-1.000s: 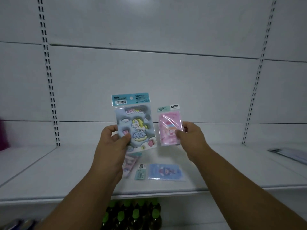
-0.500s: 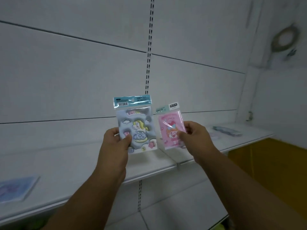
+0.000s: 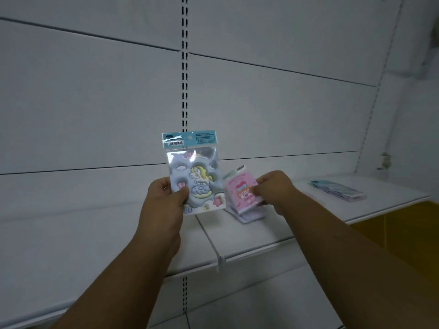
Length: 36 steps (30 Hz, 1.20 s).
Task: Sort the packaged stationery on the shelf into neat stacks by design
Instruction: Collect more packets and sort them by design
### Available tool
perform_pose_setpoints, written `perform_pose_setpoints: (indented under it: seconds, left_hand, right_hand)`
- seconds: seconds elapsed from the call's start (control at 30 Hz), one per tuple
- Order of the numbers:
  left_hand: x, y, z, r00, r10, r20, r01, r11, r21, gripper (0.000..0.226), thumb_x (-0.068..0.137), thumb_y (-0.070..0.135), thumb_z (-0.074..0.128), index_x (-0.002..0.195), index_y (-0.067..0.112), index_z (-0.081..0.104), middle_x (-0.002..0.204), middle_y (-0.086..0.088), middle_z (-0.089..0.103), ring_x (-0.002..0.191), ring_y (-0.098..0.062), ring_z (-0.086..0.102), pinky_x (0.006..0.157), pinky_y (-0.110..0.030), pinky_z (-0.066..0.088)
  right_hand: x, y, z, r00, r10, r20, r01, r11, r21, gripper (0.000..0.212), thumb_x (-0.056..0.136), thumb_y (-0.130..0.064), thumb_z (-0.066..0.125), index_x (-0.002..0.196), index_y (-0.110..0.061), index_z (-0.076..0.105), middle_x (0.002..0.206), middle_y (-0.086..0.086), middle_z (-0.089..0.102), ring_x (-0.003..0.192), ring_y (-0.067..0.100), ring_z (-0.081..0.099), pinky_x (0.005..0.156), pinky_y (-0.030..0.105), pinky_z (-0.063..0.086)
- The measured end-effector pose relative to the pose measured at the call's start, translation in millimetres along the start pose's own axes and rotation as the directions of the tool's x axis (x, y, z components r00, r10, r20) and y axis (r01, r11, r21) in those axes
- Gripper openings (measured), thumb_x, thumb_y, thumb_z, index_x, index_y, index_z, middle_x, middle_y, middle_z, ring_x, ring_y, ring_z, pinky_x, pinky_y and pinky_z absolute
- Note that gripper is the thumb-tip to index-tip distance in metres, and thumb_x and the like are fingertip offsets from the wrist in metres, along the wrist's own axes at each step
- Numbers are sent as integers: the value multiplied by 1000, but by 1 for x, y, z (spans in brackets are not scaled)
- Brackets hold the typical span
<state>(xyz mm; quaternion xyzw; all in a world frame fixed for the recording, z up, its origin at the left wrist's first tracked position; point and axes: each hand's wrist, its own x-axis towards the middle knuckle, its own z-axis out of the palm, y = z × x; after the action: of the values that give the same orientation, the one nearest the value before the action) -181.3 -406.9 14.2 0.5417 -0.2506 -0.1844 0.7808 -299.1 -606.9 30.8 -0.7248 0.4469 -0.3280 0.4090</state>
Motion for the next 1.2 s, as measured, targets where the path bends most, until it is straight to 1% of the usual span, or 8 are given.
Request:
perform_pose_setpoints:
  seconds: [0.1,0.2,0.4,0.5,0.57,0.63,0.8,1.2]
  left_hand:
    - [17,-6,4,1000,6,5,-6,1000,8,19,96,13,59,115,11,56,101,-7,72,83,-20,73,68,-30,56]
    - [29,-15,11,1000,-13,3,13,1000,4,22,96,13,59,117,10,56,101,-8,72,82,-20,73,65,-28,57]
    - [38,-24,41,999,-42,26,41,998,51,13,96,9,59,108,12,59,95,-5,72,68,-13,72,49,-19,53]
    - [42,-25,58,997,-62,54,58,996,74,11,95,6,57,101,15,59,91,-5,71,55,-7,70,43,-19,50]
    - [45,-26,78,992,-92,90,84,993,82,12,95,5,57,100,15,60,87,-5,71,54,-10,71,42,-21,51]
    - [48,-30,103,981,-122,152,106,988,112,10,96,8,57,103,15,60,89,-6,73,65,-18,75,53,-30,58]
    - [53,-54,185,962,-138,236,76,964,255,10,95,15,58,105,15,59,97,-8,73,78,-23,75,66,-37,63]
    - [75,-135,433,932,-266,246,95,835,542,5,88,5,66,85,1,66,88,-18,72,79,-29,72,78,-41,62]
  right_hand:
    - [24,7,8,1000,11,27,-4,972,-236,22,74,-9,77,89,3,67,89,21,71,75,29,71,70,41,61]
    - [28,10,10,1000,-11,27,23,866,-500,30,75,-19,77,64,-9,51,65,8,58,56,21,58,40,22,43]
    - [34,15,8,991,-117,71,132,667,-734,31,78,-30,70,67,-11,47,65,0,48,77,23,59,64,27,39]
    - [36,3,-5,957,-289,39,273,845,-460,39,94,-41,51,81,-5,58,74,7,59,80,28,61,67,31,43]
    - [40,-12,-25,973,-231,18,231,972,-43,48,94,-50,44,94,-6,64,87,9,67,72,24,62,64,33,49]
    - [50,-18,-51,980,-195,48,184,968,172,42,92,-48,53,99,-8,66,91,9,70,67,19,60,60,31,50]
    - [95,15,-125,983,-185,18,175,955,239,21,85,-14,71,96,4,66,78,12,67,56,16,56,55,28,52]
    - [262,128,-293,999,-48,6,49,999,-16,17,86,-11,68,89,5,64,81,23,65,66,27,60,58,32,53]
